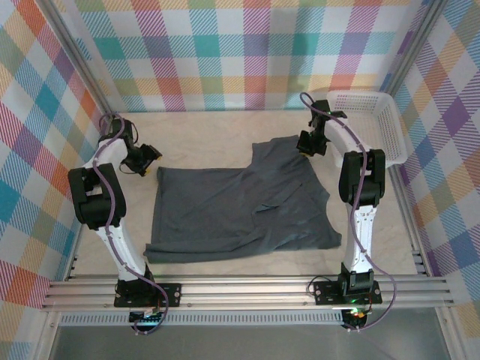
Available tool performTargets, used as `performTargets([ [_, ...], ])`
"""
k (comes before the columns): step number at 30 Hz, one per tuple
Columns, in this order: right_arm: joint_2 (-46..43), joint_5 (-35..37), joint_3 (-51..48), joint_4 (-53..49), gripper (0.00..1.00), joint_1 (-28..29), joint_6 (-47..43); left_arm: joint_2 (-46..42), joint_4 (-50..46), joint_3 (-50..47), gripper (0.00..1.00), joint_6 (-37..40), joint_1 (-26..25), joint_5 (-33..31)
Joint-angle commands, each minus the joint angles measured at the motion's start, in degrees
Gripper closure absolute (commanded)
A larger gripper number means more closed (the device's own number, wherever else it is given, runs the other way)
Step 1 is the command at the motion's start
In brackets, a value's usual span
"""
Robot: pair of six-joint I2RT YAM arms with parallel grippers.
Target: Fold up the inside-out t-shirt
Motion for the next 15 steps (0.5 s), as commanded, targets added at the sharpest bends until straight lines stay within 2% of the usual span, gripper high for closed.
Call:
performTargets([
  [1,-0.89,-1.31,0.99,-0.52,1.00,0.24,0.57,3.75,-0.46,2.80,0.44,-0.25,-0.61,2.08],
  [8,-0.72,-0.98,0.99,-0.82,1.00,0.15,0.23,6.11,-1.95,4.10,0.46,0.69,-1.11,2.32],
  [15,-0.42,-0.83,1.09,-0.97,1.00,0.23,0.21,6.81,-3.20,4.11,0.58,1.48,-1.55,1.91],
])
